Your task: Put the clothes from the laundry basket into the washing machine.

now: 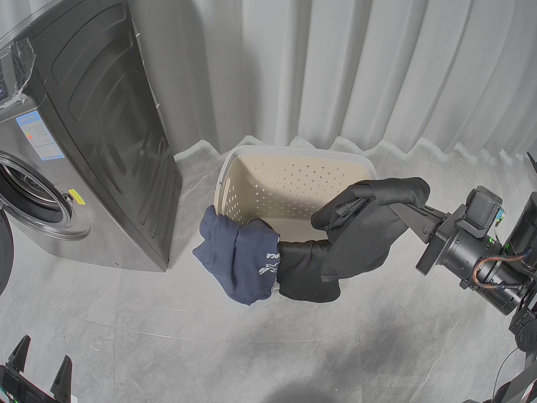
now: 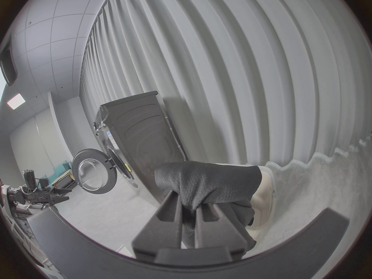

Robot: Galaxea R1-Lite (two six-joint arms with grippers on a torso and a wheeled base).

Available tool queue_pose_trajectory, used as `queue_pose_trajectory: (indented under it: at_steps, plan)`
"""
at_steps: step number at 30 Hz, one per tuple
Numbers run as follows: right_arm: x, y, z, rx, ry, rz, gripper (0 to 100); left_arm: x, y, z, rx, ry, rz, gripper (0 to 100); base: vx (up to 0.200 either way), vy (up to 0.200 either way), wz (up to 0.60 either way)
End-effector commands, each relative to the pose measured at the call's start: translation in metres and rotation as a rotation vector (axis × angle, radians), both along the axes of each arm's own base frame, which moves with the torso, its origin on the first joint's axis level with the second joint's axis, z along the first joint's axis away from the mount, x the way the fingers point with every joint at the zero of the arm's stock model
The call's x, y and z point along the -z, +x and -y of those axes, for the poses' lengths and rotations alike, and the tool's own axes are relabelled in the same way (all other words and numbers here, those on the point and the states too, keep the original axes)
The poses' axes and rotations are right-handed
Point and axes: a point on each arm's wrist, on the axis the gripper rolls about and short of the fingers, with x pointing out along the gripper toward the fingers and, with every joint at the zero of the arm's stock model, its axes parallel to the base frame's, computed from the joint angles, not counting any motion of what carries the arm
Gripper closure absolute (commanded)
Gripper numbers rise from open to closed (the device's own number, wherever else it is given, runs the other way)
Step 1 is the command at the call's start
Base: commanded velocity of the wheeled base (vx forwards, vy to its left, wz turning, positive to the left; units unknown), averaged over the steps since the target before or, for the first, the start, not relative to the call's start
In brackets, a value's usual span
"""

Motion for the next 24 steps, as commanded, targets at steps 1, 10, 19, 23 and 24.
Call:
queue_pose_trajectory:
  at_steps: [1, 10, 19, 23, 24]
  plan:
    - [-0.001, -0.0024, -0.0026, -0.015, 0.006, 0.003, 100, 0.0043, 0.0002, 0.0, 0.0, -0.001, -0.003, 0, 0.0, 0.0, 0.0]
    - [-0.0012, -0.0033, -0.0049, -0.026, 0.01, 0.004, 100, 0.0043, 0.0002, 0.0, 0.0, -0.001, -0.003, 0, 0.0, 0.044, 0.0]
    - [0.0019, -0.0031, -0.0051, -0.027, 0.005, -0.008, 100, 0.0043, 0.0002, 0.0, 0.0, -0.001, -0.003, 0, 0.0, 0.2, 0.0]
    - [0.0016, -0.0029, -0.0052, -0.027, 0.006, -0.007, 100, 0.0043, 0.0002, 0.0, 0.0, -0.001, -0.003, 0, 0.0, 0.2, 0.0]
    - [0.002, -0.0027, -0.0054, -0.027, 0.004, -0.009, 100, 0.0043, 0.0002, 0.0, 0.0, -0.001, -0.003, 0, 0.0, 0.2, 0.0]
